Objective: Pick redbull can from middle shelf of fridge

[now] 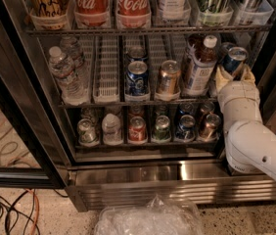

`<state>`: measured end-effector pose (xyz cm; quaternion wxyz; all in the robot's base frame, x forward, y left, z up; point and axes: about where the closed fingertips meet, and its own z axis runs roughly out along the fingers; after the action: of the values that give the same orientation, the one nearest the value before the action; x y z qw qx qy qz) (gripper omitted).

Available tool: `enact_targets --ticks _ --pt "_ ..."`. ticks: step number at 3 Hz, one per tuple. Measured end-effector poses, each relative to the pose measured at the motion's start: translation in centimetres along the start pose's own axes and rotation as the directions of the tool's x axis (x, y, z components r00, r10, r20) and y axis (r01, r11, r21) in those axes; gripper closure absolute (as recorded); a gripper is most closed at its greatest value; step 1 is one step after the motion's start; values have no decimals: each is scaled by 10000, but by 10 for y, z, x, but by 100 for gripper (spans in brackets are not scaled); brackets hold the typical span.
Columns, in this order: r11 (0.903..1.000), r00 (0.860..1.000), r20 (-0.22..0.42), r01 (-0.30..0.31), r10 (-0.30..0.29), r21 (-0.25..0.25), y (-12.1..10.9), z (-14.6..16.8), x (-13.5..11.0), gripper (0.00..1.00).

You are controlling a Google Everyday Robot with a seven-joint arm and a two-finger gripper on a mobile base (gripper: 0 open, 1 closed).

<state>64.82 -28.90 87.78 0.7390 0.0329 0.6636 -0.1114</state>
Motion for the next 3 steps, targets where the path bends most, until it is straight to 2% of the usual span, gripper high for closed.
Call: enact_targets --ticks 1,2,3 --pt "9991 9991 423 79 -62 -405 6 -11 -32 100" --pt "9926 9994 52 339 -335 -1170 10 -34 -47 100" --pt "9851 9925 -1100 338 -529 -1688 -12 -62 -44 100"
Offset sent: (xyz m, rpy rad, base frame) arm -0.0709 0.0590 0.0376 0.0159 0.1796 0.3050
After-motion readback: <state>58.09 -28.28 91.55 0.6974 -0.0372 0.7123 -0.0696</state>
